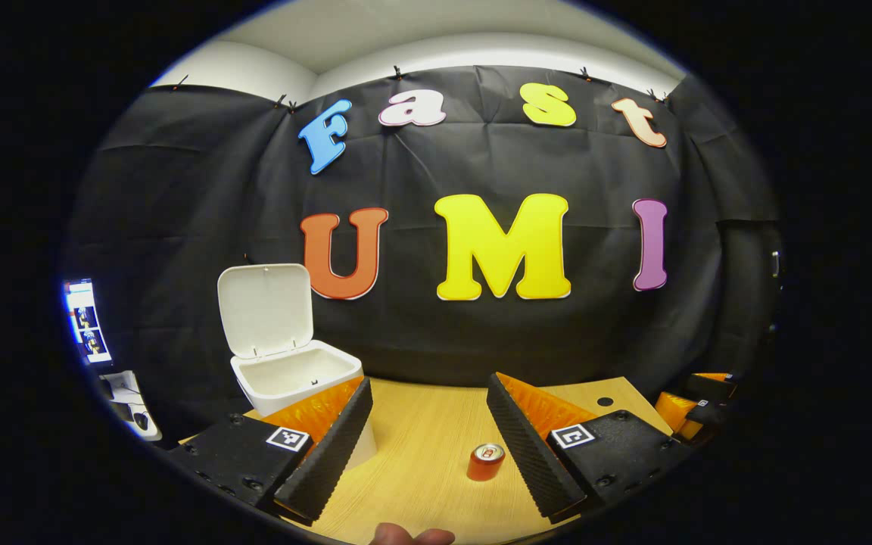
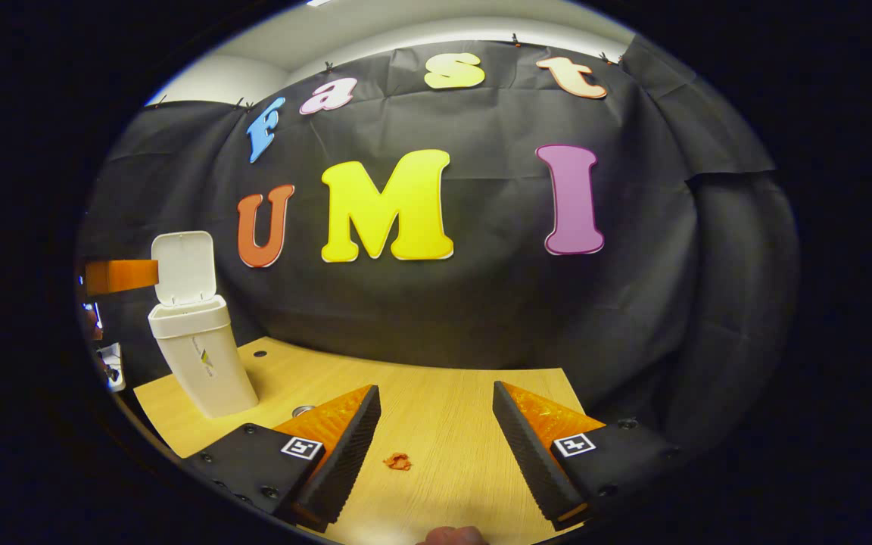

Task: Press the lid of the desktop garbage bin to open it, pick up the crumpled paper on the desktop and throw it into the bin, then pick up the pop can on the desktop and drop it into the bin, and finally close the garbage bin lid.

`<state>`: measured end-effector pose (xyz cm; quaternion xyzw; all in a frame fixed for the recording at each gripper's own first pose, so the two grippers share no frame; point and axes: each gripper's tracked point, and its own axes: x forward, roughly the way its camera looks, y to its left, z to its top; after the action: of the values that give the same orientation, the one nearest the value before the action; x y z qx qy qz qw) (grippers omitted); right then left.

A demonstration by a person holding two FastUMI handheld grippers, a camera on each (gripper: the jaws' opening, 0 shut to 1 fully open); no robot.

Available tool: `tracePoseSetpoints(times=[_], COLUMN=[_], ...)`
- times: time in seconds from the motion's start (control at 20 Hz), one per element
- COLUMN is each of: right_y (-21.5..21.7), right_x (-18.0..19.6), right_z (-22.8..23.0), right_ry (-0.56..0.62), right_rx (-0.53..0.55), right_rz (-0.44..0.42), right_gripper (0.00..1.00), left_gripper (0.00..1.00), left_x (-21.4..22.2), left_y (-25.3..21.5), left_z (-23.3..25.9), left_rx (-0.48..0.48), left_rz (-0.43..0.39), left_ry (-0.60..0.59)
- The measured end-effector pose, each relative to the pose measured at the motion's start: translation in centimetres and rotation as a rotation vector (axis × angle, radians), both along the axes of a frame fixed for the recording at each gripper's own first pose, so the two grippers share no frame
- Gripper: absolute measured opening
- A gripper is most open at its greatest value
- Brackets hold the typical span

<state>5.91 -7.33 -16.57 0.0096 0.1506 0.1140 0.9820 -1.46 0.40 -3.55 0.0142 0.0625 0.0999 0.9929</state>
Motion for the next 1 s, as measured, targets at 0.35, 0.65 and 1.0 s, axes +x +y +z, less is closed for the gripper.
tracePoseSetpoints(times=[0.35, 0.65, 1.0], right_y=[3.8, 5.9, 7.5], right_x=[1.6, 2.7, 4.2], right_z=[-7.5, -13.7, -21.5], right_ry=[0.139, 0.251, 0.424], right_rx=[-0.051, -0.084, -0.121], right_rz=[0.083, 0.151, 0.191], right_gripper=[0.95, 0.95, 0.93], left_gripper=[1.0, 1.0, 1.0], left_x=[-1.8, -3.4, -5.8], left_y=[2.4, 5.1, 6.2], left_z=[-0.9, -0.8, -2.6], left_rx=[-0.015, -0.033, -0.073], left_rz=[0.031, 0.099, 0.163], left_ry=[0.05, 0.064, 0.111])
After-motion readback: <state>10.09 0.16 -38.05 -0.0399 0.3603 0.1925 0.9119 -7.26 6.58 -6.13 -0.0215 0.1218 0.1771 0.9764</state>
